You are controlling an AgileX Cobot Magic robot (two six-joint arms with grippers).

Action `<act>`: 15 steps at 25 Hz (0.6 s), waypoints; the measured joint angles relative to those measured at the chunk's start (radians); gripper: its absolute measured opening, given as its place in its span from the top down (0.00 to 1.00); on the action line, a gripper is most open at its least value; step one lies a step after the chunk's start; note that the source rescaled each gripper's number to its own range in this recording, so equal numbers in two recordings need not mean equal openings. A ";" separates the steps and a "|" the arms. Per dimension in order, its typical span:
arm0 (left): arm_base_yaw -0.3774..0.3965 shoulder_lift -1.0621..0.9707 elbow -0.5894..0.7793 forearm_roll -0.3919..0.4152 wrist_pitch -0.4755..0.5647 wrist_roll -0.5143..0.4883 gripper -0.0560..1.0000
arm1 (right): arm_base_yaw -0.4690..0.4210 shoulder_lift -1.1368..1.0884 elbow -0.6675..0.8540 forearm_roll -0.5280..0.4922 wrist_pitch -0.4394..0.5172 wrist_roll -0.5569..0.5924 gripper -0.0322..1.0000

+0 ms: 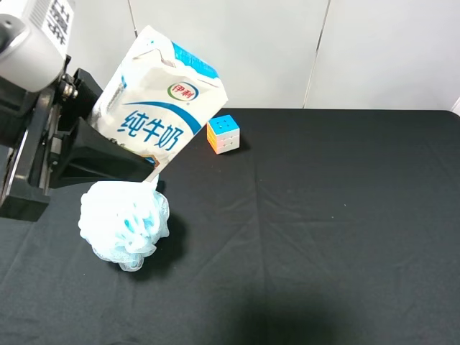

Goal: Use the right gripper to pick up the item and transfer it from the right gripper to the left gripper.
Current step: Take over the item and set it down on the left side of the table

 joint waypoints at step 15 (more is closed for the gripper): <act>0.000 0.000 0.000 0.000 0.000 0.000 0.94 | -0.112 0.000 0.000 0.002 -0.002 0.000 0.02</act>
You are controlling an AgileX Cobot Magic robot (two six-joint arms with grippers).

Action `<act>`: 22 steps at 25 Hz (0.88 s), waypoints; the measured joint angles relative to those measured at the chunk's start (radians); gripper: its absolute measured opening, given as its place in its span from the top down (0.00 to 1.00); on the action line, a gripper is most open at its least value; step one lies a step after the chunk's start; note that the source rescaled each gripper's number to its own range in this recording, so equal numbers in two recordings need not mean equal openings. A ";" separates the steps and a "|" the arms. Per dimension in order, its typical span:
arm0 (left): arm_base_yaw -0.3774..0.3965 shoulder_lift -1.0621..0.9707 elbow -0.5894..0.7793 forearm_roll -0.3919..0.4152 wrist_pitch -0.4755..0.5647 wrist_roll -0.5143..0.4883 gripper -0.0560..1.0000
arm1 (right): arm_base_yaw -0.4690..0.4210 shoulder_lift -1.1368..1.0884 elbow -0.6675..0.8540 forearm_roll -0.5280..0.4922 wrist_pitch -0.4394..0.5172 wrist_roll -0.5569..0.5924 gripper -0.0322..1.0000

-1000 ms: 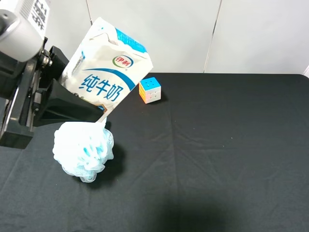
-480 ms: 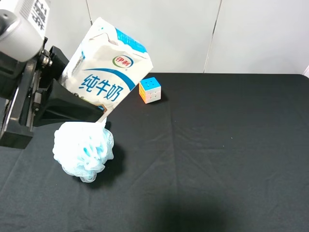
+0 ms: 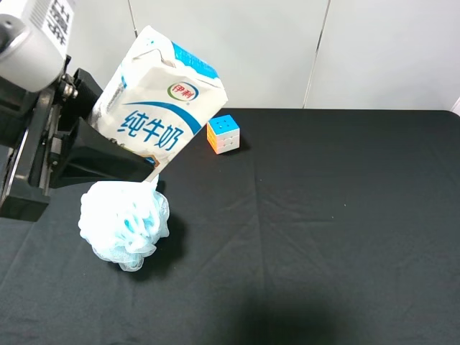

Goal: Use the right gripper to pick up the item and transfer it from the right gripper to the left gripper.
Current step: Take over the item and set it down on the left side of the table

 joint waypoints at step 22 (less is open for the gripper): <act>0.000 0.024 0.000 0.491 -0.094 -0.643 0.94 | -0.585 -0.035 0.004 0.007 -0.002 0.000 0.02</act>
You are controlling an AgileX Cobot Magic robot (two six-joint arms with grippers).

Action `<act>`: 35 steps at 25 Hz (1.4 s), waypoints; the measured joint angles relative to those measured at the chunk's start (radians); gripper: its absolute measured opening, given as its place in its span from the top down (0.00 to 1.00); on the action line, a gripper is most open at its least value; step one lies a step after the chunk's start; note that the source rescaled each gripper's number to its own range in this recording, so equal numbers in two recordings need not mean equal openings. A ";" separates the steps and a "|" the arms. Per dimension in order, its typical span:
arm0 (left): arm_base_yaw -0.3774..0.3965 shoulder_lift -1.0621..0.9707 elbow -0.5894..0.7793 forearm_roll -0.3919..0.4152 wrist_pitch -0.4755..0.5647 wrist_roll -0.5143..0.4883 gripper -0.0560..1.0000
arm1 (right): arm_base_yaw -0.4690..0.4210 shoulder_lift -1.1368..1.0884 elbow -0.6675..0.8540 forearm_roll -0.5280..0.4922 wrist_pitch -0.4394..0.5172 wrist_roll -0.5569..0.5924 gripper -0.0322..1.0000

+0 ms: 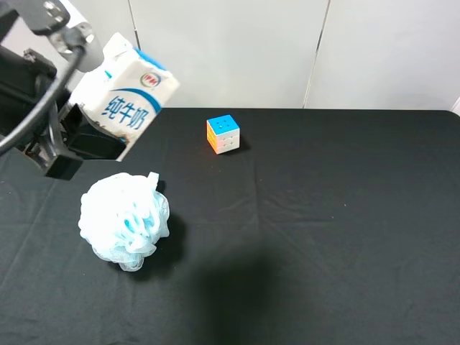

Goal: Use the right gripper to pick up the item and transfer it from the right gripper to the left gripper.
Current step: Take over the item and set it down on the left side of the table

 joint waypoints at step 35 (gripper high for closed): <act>0.438 0.672 -0.426 0.198 0.211 -0.233 0.95 | 0.000 0.000 0.000 0.006 0.000 0.000 0.02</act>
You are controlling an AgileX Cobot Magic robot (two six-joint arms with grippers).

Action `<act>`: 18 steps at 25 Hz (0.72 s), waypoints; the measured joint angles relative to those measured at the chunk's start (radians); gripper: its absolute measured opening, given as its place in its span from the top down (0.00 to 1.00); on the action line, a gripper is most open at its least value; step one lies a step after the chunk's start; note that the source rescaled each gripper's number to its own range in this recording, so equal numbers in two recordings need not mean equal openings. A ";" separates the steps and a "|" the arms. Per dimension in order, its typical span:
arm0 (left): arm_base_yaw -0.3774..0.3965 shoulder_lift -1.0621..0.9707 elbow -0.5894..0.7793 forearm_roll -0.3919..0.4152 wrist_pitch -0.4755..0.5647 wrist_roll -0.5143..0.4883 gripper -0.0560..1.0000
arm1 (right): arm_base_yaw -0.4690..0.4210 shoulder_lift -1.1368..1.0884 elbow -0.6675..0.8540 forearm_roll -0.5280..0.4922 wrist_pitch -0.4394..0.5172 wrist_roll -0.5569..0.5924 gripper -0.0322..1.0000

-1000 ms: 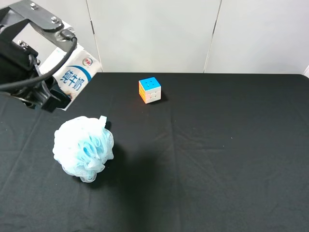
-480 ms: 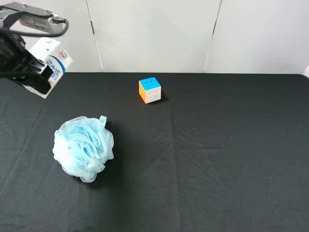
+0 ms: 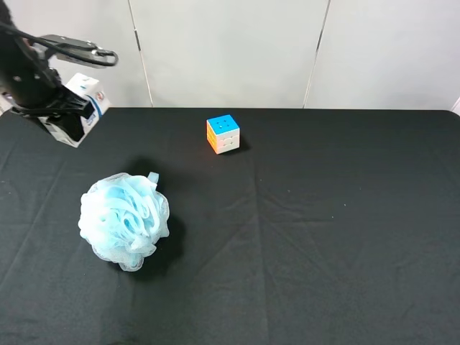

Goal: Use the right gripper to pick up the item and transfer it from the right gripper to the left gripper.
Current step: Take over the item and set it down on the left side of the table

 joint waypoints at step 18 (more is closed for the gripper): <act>0.000 0.340 -0.267 -0.036 -0.048 0.305 0.95 | 0.000 0.000 0.000 0.002 -0.001 0.000 0.02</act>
